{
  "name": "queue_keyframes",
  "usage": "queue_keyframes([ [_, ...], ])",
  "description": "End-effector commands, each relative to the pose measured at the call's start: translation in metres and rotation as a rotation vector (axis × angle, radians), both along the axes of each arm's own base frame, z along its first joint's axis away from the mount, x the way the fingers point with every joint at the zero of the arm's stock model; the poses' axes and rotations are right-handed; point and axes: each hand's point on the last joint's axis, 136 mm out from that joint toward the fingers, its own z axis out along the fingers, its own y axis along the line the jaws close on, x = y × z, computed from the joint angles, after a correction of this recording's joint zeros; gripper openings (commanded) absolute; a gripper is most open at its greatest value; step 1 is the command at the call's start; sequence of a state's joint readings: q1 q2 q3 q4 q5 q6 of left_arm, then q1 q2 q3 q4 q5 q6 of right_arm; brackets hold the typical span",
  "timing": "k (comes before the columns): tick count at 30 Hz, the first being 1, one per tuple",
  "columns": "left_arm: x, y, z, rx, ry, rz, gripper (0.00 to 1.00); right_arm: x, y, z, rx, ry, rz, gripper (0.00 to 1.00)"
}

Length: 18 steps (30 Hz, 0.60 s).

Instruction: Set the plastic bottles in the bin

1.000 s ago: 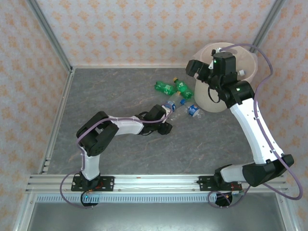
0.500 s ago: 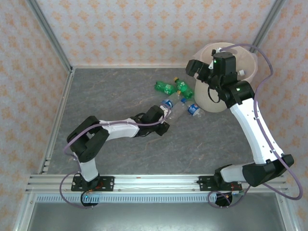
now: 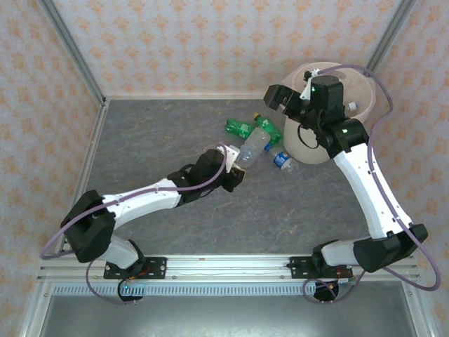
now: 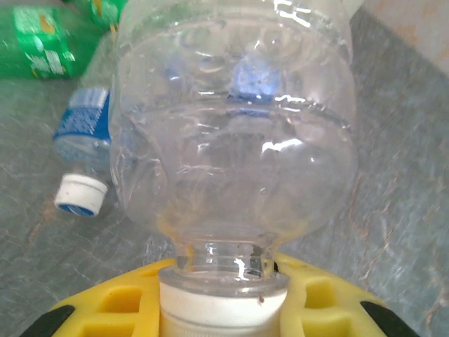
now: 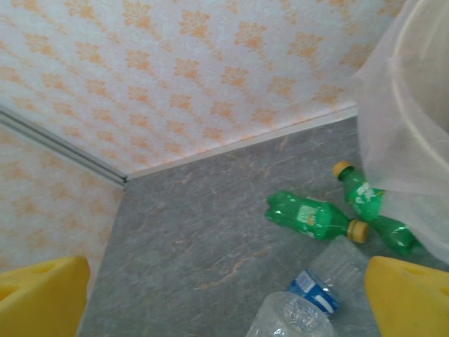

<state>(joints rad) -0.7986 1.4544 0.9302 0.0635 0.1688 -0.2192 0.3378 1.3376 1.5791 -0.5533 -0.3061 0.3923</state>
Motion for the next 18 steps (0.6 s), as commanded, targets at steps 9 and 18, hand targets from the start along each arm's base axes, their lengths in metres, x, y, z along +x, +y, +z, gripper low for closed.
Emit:
queue_keyframes([
  [9, 0.015, 0.002, 0.093, -0.221, -0.14, 0.111, 0.25, -0.012, 0.042, 0.007, 0.166, -0.006, 0.209, 0.92],
  [18, 0.016, 0.003, 0.126, -0.289, -0.193, 0.116, 0.25, -0.016, 0.058, -0.025, 0.221, 0.1, 0.283, 0.89],
])
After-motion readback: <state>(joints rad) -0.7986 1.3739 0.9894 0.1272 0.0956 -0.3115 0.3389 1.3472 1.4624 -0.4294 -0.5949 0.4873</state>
